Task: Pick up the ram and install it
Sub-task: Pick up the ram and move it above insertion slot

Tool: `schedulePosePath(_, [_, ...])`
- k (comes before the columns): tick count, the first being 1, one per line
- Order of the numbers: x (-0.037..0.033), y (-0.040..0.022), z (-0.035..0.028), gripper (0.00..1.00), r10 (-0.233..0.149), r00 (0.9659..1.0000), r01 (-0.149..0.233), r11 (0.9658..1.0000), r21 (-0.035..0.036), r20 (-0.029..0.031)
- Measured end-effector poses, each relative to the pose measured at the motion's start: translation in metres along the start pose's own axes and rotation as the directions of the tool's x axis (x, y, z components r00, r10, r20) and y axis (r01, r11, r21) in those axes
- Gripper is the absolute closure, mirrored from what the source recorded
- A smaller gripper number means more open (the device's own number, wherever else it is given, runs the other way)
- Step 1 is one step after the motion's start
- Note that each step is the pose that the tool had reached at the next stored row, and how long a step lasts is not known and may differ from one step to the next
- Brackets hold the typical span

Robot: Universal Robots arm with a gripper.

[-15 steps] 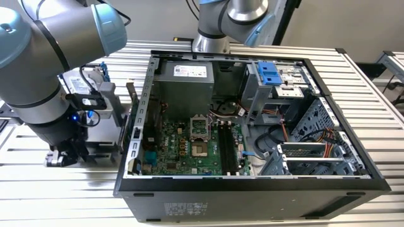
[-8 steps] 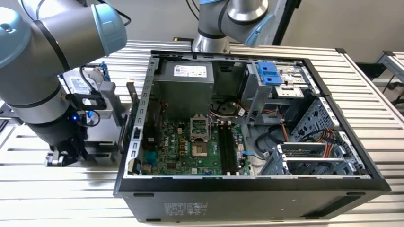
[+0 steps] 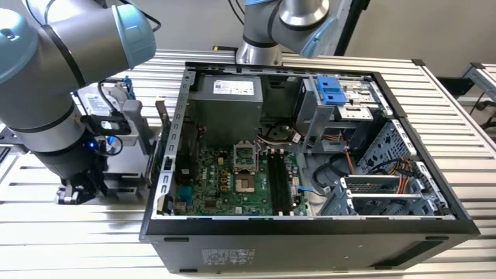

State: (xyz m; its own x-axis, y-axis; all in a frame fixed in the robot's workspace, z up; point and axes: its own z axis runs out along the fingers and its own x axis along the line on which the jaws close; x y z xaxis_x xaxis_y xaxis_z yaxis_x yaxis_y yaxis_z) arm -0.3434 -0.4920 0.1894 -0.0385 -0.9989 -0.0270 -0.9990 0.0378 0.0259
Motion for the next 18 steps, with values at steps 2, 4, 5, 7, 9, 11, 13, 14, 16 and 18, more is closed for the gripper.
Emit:
schedulePosePath(2, [-0.0002, 0.0002, -0.0053, 1.00, 0.000, 1.0000, 0.000, 1.0000, 0.0000, 0.0000])
schedulePosePath(4, [-0.0004, 0.0004, -0.0123, 1.00, 0.000, 1.0000, 0.000, 1.0000, -0.0001, 0.0000])
schedulePosePath(5, [-0.0005, 0.0004, -0.0160, 1.00, 0.000, 1.0000, 0.000, 1.0000, 0.0000, 0.0001])
schedulePosePath(7, [-0.0007, 0.0006, -0.0234, 1.00, 0.000, 1.0000, 0.000, 1.0000, 0.0000, 0.0000])
schedulePosePath(9, [-0.0009, 0.0008, -0.0317, 1.00, 0.000, 1.0000, 0.000, 1.0000, 0.0000, 0.0000])
schedulePosePath(11, [-0.0010, 0.0010, -0.0385, 1.00, 0.000, 1.0000, 0.000, 1.0000, -0.0001, -0.0001])
schedulePosePath(13, [-0.0011, 0.0011, -0.0427, 1.00, 0.000, 1.0000, 0.000, 1.0000, 0.0000, 0.0000])
schedulePosePath(14, [-0.0012, 0.0012, -0.0446, 1.00, 0.000, 1.0000, 0.000, 1.0000, 0.0001, 0.0000])
schedulePosePath(16, [-0.0014, 0.0014, -0.0503, 1.00, 0.000, 1.0000, 0.000, 1.0000, 0.0000, 0.0000])
schedulePosePath(18, [-0.0016, 0.0016, -0.0578, 1.00, 0.000, 1.0000, 0.000, 1.0000, 0.0001, 0.0000])
